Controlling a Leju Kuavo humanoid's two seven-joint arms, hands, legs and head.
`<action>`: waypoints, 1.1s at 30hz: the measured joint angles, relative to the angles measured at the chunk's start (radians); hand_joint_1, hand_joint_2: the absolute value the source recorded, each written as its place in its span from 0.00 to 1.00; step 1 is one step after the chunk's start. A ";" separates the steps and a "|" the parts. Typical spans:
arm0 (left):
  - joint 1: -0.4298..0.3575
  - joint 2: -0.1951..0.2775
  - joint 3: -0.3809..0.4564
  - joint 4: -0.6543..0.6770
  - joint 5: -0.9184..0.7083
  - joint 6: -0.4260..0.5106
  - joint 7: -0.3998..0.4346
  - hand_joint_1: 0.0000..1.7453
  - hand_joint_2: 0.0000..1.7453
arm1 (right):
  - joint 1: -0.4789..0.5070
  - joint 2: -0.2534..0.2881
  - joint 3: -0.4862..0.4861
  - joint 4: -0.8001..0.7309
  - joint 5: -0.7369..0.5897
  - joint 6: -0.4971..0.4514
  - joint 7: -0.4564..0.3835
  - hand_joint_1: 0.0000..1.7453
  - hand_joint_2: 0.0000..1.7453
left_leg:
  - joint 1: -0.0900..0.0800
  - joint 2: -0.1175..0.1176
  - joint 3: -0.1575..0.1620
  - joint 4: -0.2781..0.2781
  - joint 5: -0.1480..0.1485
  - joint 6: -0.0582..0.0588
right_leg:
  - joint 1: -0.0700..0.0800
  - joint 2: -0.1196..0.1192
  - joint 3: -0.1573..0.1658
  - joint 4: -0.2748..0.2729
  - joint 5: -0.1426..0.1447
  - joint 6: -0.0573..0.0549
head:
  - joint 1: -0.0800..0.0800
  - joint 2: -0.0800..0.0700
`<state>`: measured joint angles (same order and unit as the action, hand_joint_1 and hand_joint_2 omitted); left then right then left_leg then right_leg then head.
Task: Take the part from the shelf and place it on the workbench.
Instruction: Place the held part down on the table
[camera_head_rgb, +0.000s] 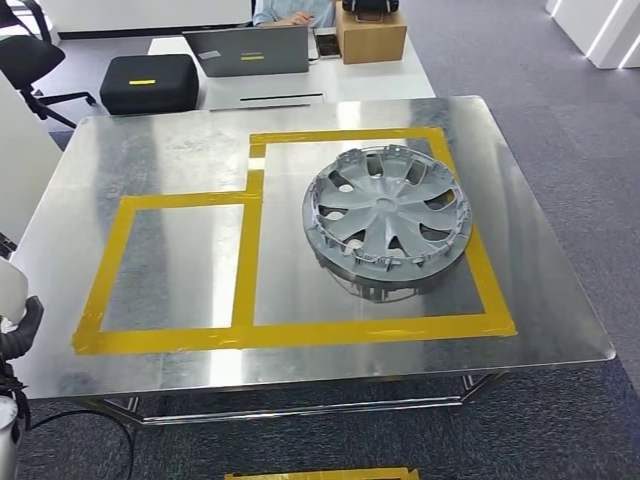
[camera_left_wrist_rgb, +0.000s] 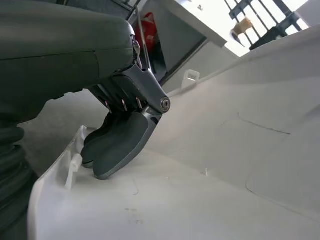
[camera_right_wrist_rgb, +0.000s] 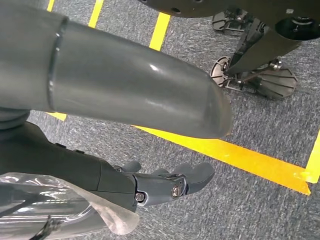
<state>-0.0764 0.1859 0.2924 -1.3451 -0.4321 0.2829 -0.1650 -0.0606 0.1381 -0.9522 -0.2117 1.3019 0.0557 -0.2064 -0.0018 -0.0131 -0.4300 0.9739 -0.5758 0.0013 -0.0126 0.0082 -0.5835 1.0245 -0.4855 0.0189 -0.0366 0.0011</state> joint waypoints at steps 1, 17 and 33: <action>-0.024 0.007 -0.016 0.032 -0.026 -0.014 0.021 1.00 1.00 | -0.003 0.000 0.002 0.000 0.002 0.003 0.004 0.00 0.00 | 0.000 -0.001 0.000 0.000 0.000 0.000 | 0.000 -0.001 0.000 0.000 0.000 0.000 | 0.000 0.000; -0.448 0.041 -0.327 0.517 -0.329 -0.210 0.250 1.00 1.00 | -0.059 0.001 0.067 0.000 0.015 0.024 0.066 0.00 0.00 | 0.000 0.000 0.000 0.002 0.001 0.000 | 0.000 0.000 0.001 0.000 0.003 0.002 | 0.000 0.000; -0.515 0.052 -0.392 0.612 -0.433 -0.212 0.326 0.00 1.00 | -0.074 0.004 0.109 0.000 -0.004 0.026 0.088 0.00 0.00 | 0.000 0.000 -0.001 0.002 0.001 0.000 | 0.000 0.001 0.002 0.000 0.003 0.002 | 0.000 0.000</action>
<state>-0.5915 0.2380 -0.0995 -0.7331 -0.8650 0.0711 0.1606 -0.1343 0.1422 -0.8435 -0.2117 1.2975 0.0819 -0.1188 -0.0017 -0.0128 -0.4312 0.9756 -0.5746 0.0015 -0.0131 0.0092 -0.5820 1.0242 -0.4823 0.0206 -0.0368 0.0011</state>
